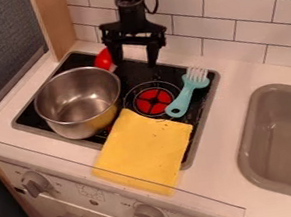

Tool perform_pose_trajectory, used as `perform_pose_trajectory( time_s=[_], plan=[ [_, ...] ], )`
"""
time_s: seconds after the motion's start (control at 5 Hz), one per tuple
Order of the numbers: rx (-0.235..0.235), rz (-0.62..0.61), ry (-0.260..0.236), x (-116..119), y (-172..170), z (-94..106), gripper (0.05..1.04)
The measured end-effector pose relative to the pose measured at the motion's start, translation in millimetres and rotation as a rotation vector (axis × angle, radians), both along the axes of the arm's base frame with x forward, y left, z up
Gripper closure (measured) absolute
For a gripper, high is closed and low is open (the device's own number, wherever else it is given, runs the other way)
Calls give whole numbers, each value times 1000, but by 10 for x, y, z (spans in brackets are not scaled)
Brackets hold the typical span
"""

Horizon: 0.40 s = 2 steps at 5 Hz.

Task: Moved the sushi in the righ side of the burner

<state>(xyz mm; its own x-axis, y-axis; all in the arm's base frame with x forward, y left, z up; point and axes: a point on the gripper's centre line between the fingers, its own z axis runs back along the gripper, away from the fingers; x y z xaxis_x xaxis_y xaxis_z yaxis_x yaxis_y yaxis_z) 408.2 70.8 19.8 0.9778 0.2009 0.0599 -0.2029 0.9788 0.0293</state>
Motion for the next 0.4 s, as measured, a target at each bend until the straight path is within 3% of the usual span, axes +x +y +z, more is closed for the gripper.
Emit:
perform_pose_trajectory(
  time_s=[0.2,0.4],
  plan=[
    [6,7,4,51,83,0,83],
    [-45,11,-17,63,102,-6,83]
  ],
)
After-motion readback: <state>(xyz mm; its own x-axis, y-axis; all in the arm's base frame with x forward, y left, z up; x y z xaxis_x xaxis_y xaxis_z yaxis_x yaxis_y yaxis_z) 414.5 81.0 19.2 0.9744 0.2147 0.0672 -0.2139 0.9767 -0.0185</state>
